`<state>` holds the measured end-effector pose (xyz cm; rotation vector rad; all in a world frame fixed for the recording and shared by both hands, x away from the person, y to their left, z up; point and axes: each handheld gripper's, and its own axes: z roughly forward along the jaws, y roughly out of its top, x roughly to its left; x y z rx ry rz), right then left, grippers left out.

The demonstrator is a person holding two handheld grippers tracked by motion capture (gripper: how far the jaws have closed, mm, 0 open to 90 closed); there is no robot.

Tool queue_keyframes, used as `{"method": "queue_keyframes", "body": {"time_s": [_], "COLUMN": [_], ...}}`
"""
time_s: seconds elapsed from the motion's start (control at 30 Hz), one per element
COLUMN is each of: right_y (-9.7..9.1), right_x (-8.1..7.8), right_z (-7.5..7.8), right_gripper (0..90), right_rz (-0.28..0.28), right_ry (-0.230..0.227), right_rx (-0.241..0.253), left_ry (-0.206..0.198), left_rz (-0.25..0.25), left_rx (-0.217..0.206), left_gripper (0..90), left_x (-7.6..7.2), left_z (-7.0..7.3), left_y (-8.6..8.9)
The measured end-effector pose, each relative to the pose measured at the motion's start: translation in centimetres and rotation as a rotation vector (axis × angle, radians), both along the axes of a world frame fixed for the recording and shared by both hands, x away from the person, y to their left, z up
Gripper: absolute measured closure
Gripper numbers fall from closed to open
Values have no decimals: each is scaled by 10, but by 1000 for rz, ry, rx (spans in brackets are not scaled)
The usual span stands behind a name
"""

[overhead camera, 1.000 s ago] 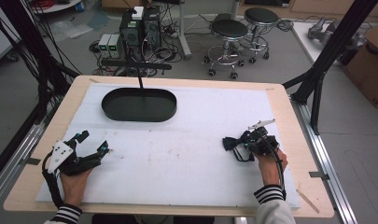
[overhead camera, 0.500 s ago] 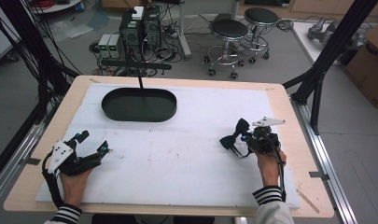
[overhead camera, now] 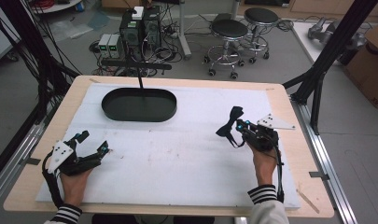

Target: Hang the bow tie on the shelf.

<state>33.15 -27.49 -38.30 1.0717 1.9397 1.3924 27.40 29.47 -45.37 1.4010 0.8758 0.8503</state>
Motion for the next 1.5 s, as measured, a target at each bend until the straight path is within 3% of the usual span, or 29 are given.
{"method": "queue_keyframes", "body": {"time_s": [0.07, 0.3, 0.5, 0.73, 0.97, 1.5], "right_y": [1, 12, 21, 39, 70, 133], "right_x": [1, 3, 7, 17, 35, 69], "right_z": [1, 6, 8, 22, 40, 59], "right_gripper": [853, 852, 852, 852, 852, 852], "right_rz": [3, 18, 32, 66, 115, 200], "right_ry": [-20, -67, -77, -91, -112, -124], "right_rx": [50, 96, 89, 85, 62, 46], "left_ry": [1, 0, 1, 0, 2, 3], "left_rz": [-1, 0, 0, 0, 0, 4], "left_rx": [3, 1, -2, -2, -3, -5], "left_gripper": [153, 153, 153, 153, 153, 154], "left_x": [0, 0, 0, 0, 0, 0], "left_z": [0, 0, 0, 0, 0, 0], "left_y": [0, 0, 0, 0, 0, 0]}}
